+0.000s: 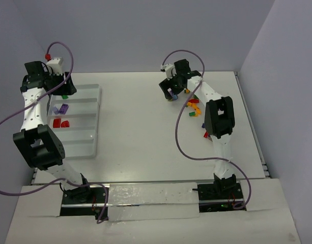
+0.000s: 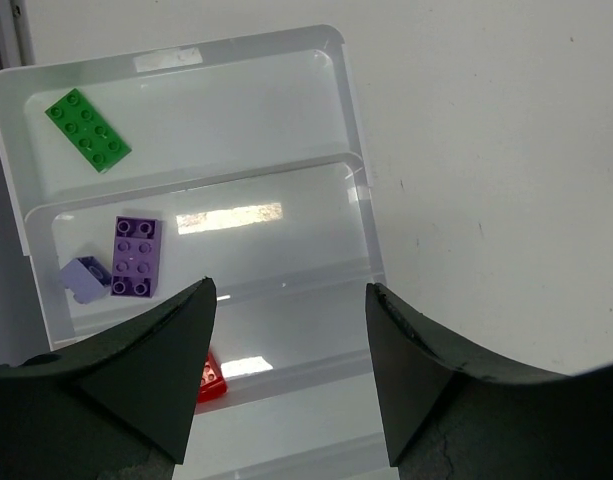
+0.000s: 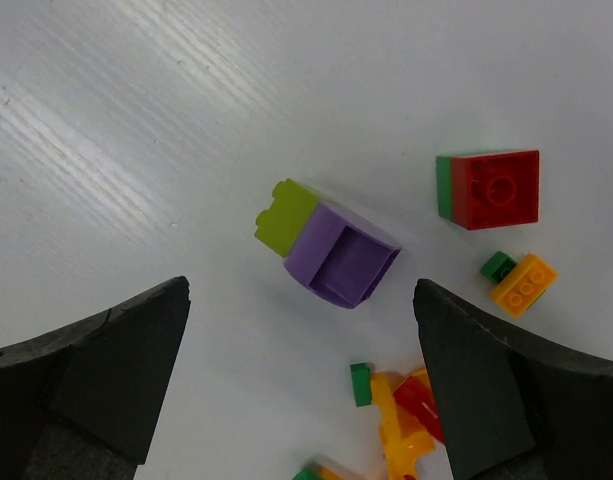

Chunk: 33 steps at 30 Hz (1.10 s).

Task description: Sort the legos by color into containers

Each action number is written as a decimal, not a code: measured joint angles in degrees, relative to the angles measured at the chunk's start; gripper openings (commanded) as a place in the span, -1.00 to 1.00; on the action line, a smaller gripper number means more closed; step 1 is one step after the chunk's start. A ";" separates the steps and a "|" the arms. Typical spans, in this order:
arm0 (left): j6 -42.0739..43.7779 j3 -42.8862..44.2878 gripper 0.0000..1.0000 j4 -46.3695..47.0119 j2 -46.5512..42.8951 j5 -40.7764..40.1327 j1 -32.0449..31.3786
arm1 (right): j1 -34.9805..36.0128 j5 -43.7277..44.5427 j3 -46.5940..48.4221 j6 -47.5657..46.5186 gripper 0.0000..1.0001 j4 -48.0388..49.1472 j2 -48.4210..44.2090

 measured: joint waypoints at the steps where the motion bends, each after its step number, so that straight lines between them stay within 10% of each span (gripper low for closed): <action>1: -0.02 0.00 0.41 -0.02 0.09 0.30 0.00 | -0.43 -0.92 0.96 -1.28 1.00 -0.60 0.78; 14: -0.15 -0.13 0.41 -0.40 0.32 0.84 0.00 | -2.29 -5.97 11.83 -9.54 0.99 -6.83 11.70; 33: -0.17 -2.03 0.42 -0.44 0.32 1.07 0.00 | -0.27 -7.47 -3.38 -3.81 0.79 -5.50 3.00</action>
